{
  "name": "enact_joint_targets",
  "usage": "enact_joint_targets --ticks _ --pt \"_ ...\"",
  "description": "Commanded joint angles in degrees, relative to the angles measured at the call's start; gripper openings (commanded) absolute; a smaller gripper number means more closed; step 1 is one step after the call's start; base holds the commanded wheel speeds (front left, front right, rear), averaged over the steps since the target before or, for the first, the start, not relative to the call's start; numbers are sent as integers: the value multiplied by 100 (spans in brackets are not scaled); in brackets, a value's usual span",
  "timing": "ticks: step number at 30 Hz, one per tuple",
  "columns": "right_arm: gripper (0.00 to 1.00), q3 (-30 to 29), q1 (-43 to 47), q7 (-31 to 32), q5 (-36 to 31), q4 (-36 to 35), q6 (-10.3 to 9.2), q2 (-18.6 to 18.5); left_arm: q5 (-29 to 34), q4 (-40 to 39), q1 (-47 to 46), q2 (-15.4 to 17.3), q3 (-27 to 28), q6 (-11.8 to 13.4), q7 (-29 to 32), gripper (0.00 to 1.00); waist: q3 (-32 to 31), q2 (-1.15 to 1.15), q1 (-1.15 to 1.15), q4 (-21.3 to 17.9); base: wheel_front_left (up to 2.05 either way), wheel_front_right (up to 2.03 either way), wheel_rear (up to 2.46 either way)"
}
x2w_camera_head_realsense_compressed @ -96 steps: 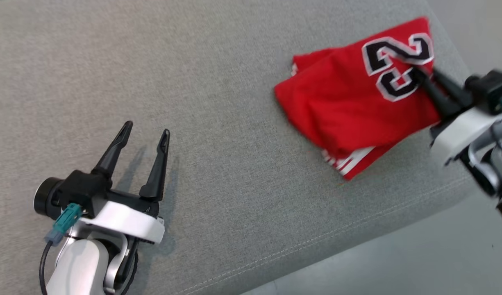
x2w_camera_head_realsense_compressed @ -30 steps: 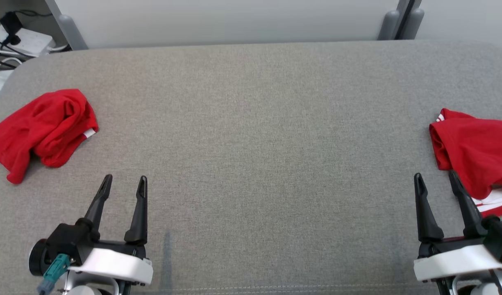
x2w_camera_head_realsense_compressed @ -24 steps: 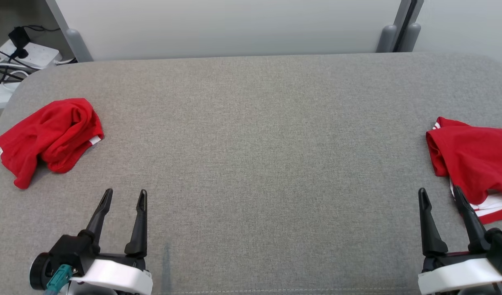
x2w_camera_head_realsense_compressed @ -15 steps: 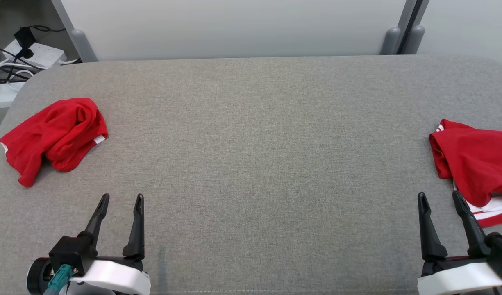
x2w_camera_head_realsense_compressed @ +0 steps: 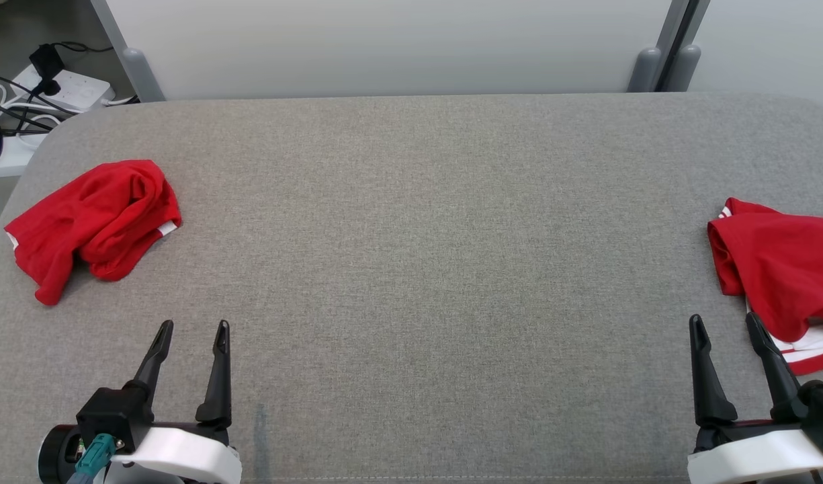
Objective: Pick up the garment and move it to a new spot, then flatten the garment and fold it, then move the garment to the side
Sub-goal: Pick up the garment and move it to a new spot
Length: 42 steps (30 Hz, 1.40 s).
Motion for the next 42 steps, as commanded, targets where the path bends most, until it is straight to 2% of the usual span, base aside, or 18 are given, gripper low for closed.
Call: enact_joint_targets --ticks 1,16,26,37,42 --pt "100 116 -34 15 -55 -203 18 -61 -5 -122 -117 92 205 62 -4 100 -6 0 0 -1 0 0 0" --pt "100 39 23 18 2 -193 18 -58 -68 -61 -148 89 151 89 0 100 -74 0 0 221 0 0 0" --pt "100 286 -25 64 22 -312 18 -58 -163 -128 -127 142 264 157 -32 100 -23 0 0 1021 0 0 0" --pt "100 422 -64 77 61 -227 18 -58 -313 -68 -71 46 229 132 -91 100 -32 0 0 1942 0 0 0" --pt "100 443 -71 82 63 -221 18 -58 -326 -23 -116 44 199 121 -102 100 -5 0 0 2057 0 0 0"
